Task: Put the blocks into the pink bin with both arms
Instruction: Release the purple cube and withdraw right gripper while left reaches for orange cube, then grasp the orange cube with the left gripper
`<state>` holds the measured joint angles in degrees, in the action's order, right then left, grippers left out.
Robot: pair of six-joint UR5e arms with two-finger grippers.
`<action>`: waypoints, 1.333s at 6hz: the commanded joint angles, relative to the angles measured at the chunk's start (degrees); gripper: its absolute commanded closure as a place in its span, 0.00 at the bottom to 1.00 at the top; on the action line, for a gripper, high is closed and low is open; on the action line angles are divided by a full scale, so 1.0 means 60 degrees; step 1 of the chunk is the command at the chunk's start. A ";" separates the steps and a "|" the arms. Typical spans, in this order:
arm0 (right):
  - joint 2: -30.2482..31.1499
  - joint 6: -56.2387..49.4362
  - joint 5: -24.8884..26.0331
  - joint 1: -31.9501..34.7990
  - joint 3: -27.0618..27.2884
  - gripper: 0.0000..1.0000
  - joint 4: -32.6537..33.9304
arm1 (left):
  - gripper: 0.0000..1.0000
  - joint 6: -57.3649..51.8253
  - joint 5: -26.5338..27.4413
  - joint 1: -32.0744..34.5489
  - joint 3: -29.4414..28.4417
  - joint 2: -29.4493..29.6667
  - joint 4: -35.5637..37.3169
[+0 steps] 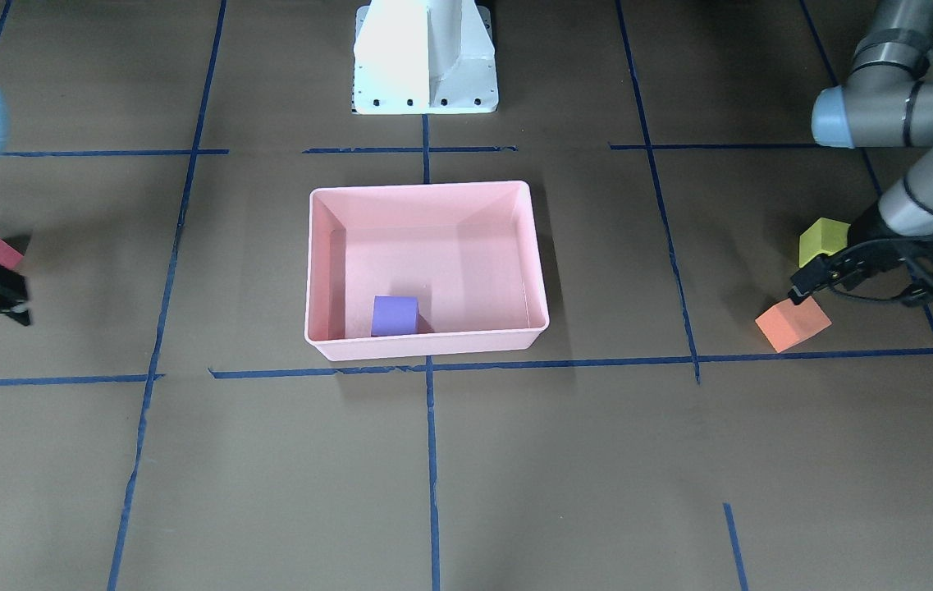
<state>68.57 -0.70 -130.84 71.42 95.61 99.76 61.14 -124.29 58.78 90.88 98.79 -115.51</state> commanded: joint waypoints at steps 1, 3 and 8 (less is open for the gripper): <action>0.0554 -0.1172 -0.0063 0.0504 -0.0012 0.00 0.0000 | 0.00 0.0226 0.0177 -0.0187 -0.0642 0.0395 -0.0011; 0.0715 -0.1201 -0.0063 0.0504 0.0017 0.00 -0.0073 | 0.00 0.0211 0.0235 -0.0390 -0.1184 0.0527 -0.0025; 0.0964 -0.1201 -0.0063 0.0504 0.0120 0.00 -0.0117 | 0.60 0.0167 0.0632 -0.0481 -0.1045 0.0645 -0.0363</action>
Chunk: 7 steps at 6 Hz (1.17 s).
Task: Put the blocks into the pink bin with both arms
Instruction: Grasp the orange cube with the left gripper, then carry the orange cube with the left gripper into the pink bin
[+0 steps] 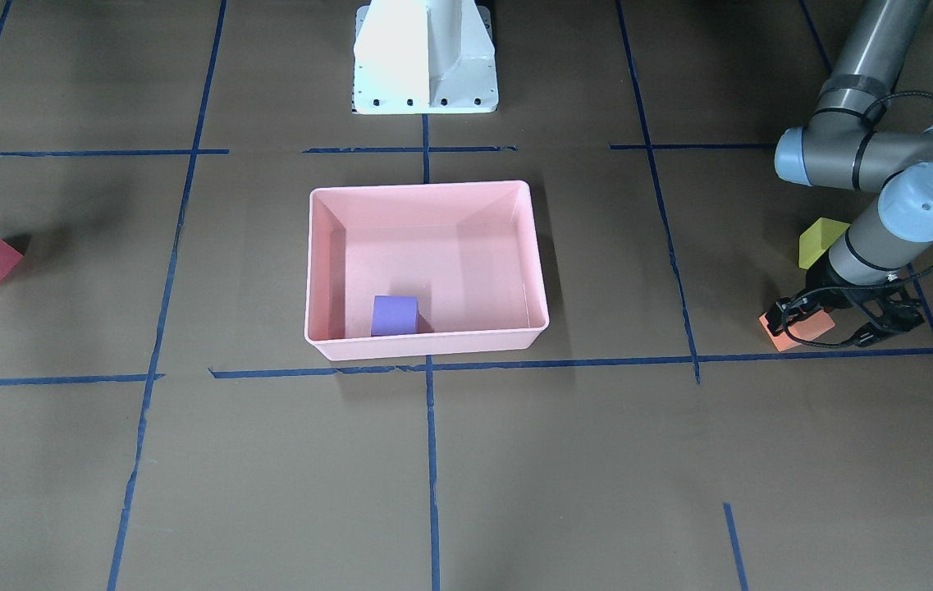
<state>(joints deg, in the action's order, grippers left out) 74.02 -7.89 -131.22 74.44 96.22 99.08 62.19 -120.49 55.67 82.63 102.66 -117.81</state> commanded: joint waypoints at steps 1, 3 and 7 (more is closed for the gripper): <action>0.0549 -0.0003 0.0000 0.0000 0.0380 0.00 -0.0004 | 0.60 0.0006 0.0042 0.0154 0.1437 0.0013 0.0064; 0.1778 0.0041 0.0000 0.0000 0.1462 0.00 -0.0062 | 0.57 0.0108 0.0173 0.0185 0.2776 0.0873 0.0282; 0.3642 0.0129 -0.0234 0.0000 0.2054 0.00 -0.1947 | 0.57 0.2137 0.2067 -0.2775 0.4102 0.3757 0.4224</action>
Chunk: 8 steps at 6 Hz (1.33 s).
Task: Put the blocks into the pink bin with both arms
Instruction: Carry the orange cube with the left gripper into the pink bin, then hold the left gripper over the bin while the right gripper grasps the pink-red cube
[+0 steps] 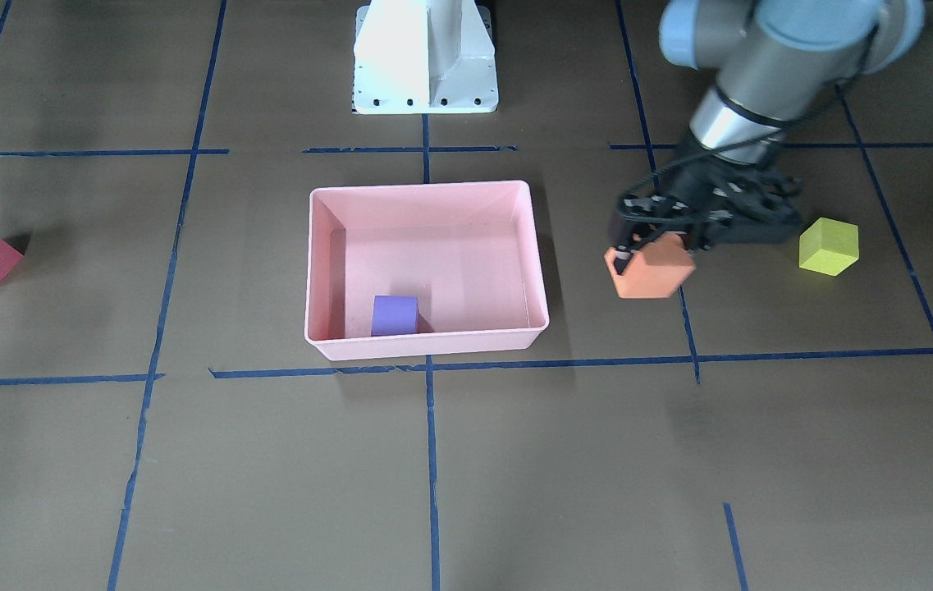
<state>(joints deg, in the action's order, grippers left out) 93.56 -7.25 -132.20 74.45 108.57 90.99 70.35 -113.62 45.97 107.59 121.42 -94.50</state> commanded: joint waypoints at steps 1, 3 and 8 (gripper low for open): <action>0.0373 -0.0109 -0.0057 0.0000 0.0025 0.00 -0.0706 | 0.57 0.1147 0.1484 -0.1840 -0.0119 0.0884 0.0340; 0.0620 -0.0749 0.0234 -0.0451 -0.0091 0.00 -0.1816 | 0.00 0.1122 0.3457 -0.3276 -0.0163 0.0843 0.0326; 0.0783 -0.2454 0.0968 -0.1961 -0.1129 0.00 -0.1909 | 0.00 0.1107 0.3452 -0.3297 -0.0047 0.0828 0.0311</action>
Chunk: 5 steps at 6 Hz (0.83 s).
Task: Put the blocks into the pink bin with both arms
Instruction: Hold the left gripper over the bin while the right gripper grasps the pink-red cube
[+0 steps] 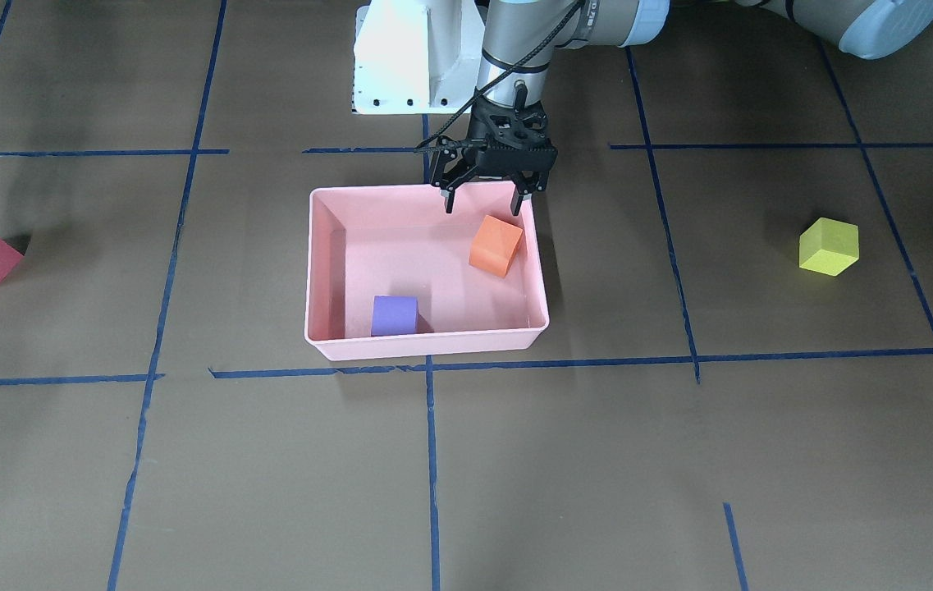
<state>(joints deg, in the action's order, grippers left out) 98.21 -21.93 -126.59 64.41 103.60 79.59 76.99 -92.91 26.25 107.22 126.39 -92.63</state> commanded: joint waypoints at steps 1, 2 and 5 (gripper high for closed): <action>-0.0049 0.0022 0.0034 -0.0537 -0.0566 0.00 -0.0009 | 0.00 0.0000 0.0001 -0.0010 0.0029 -0.0001 -0.0001; -0.0050 0.0008 0.0034 -0.0641 -0.0641 0.00 -0.0009 | 0.00 0.0000 0.0001 -0.0010 0.0059 -0.0016 -0.0001; -0.0152 0.0066 0.0048 -0.1081 -0.1241 0.00 -0.0009 | 0.00 0.0000 0.0001 -0.0010 0.0088 -0.0045 -0.0001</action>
<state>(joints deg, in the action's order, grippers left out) 97.52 -21.72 -126.30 58.58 97.03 79.54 77.03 -92.90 26.22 107.67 126.16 -92.60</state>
